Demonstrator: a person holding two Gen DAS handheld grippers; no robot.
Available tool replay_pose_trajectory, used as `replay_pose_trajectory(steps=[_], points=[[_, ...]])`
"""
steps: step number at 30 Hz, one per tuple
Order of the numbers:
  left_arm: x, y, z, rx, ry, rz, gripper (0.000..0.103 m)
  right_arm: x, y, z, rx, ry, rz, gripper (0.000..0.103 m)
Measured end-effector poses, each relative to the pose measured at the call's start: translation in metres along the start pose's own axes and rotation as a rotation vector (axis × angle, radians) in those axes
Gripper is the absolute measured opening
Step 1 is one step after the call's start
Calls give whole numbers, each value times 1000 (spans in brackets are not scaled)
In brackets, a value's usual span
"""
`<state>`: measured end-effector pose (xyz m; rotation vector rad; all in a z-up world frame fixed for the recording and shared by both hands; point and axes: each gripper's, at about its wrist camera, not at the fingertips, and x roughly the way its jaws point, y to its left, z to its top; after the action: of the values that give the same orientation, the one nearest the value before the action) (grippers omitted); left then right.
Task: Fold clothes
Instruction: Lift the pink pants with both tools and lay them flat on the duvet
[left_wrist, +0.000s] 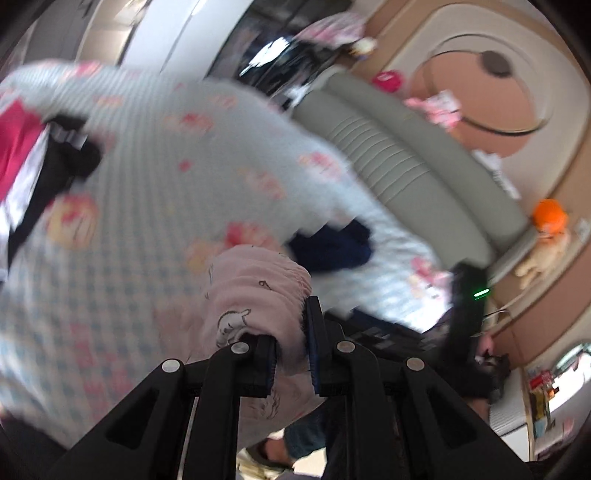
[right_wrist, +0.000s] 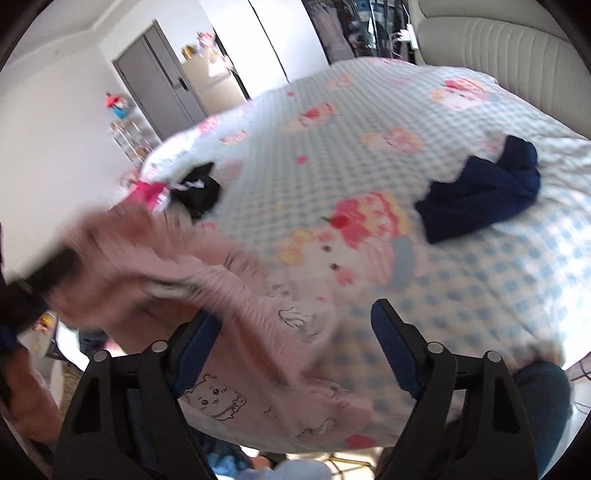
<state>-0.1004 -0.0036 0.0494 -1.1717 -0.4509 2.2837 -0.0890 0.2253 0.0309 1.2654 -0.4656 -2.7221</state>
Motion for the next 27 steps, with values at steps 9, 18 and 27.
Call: replay_pose_trajectory(steps=[9, 18, 27], points=[[16, 85, -62, -206, 148, 248, 42, 53, -17, -41, -45, 220, -42, 84], [1, 96, -37, -133, 99, 392, 66, 91, 2, -51, -104, 292, -39, 84], [79, 101, -45, -86, 277, 407, 57, 140, 16, -43, -74, 408, 97, 72]])
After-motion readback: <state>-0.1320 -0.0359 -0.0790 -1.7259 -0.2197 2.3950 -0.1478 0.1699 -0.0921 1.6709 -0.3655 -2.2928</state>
